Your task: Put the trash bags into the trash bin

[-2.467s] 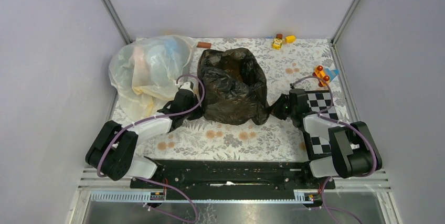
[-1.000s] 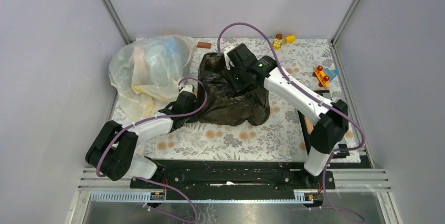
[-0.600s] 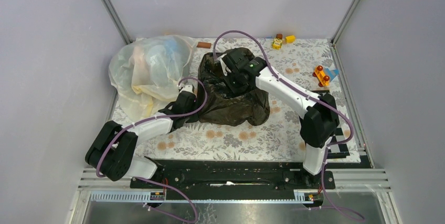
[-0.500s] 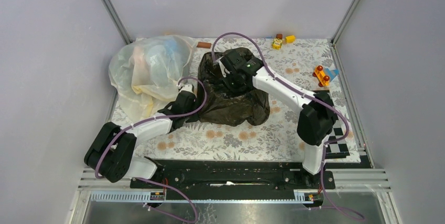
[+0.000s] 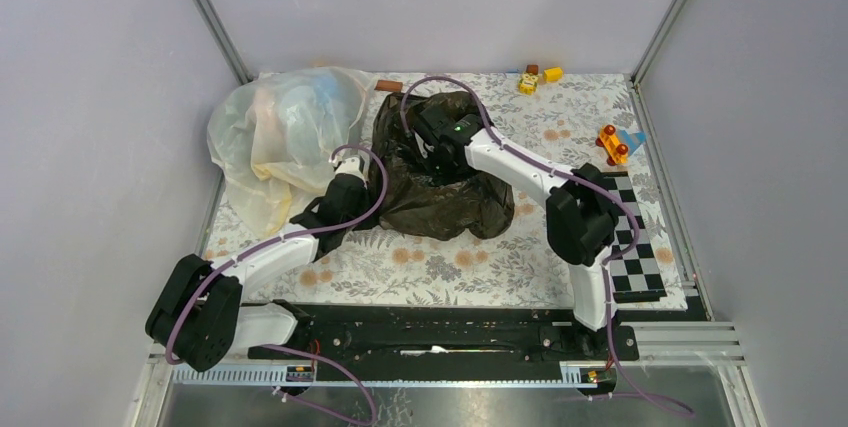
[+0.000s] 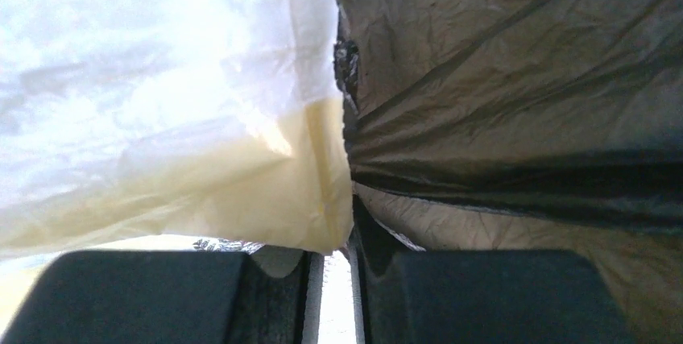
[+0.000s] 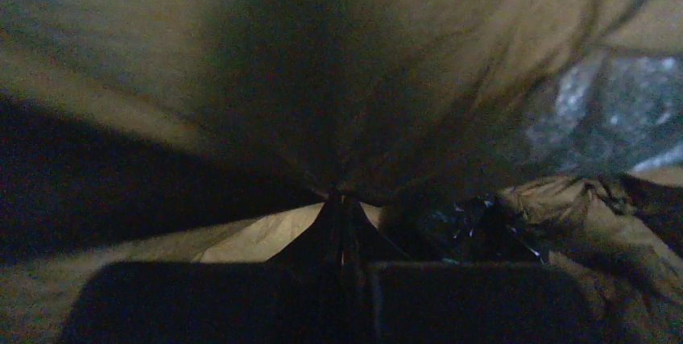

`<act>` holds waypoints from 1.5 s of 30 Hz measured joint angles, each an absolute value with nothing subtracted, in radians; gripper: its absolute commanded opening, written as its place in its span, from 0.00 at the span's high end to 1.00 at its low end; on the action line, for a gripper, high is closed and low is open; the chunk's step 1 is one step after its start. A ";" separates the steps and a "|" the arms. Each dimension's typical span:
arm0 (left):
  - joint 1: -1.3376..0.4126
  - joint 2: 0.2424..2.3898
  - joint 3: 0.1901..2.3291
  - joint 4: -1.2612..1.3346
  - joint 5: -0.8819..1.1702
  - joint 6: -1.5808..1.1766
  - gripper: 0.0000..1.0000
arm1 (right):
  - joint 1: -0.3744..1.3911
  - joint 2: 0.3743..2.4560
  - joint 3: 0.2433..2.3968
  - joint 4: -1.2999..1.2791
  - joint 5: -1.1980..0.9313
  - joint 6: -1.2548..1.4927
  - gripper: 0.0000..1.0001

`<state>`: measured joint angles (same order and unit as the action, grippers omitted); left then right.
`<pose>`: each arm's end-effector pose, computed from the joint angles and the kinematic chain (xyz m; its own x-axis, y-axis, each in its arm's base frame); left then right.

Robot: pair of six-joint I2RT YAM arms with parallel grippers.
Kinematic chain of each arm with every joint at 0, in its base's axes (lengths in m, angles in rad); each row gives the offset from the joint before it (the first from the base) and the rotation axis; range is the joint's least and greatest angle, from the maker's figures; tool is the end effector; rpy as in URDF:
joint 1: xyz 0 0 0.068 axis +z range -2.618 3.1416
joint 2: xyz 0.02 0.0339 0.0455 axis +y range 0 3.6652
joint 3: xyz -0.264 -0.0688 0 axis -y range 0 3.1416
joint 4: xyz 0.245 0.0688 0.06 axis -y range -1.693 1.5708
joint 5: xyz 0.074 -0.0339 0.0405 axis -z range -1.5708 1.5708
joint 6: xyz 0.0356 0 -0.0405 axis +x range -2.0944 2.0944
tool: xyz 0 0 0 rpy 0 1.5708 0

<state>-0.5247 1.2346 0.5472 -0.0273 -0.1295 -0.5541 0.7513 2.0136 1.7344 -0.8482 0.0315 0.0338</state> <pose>0.2125 -0.1177 0.1820 -0.6993 -0.1981 -0.6868 0.0522 0.9441 -0.3254 0.3166 0.2942 0.2432 -0.6825 -0.5912 -0.4297 -0.6497 0.7601 -0.0139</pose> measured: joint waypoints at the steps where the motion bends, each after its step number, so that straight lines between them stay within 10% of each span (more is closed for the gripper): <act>1: -0.525 1.235 0.547 -0.027 -0.130 -0.554 0.80 | 0.751 2.024 1.740 -0.850 0.031 0.035 1.00; 23: -0.525 1.185 0.512 0.001 -0.068 -0.554 0.57 | 0.752 2.090 1.623 -0.817 -0.025 0.020 1.00; 35: -0.525 0.913 0.515 -0.132 -0.085 -0.611 0.27 | 0.752 2.071 1.522 -0.703 -0.039 0.006 0.99; 45: -0.524 0.837 0.797 -0.281 -0.109 -0.640 0.21 | 0.752 2.075 1.523 -0.696 -0.039 0.005 1.00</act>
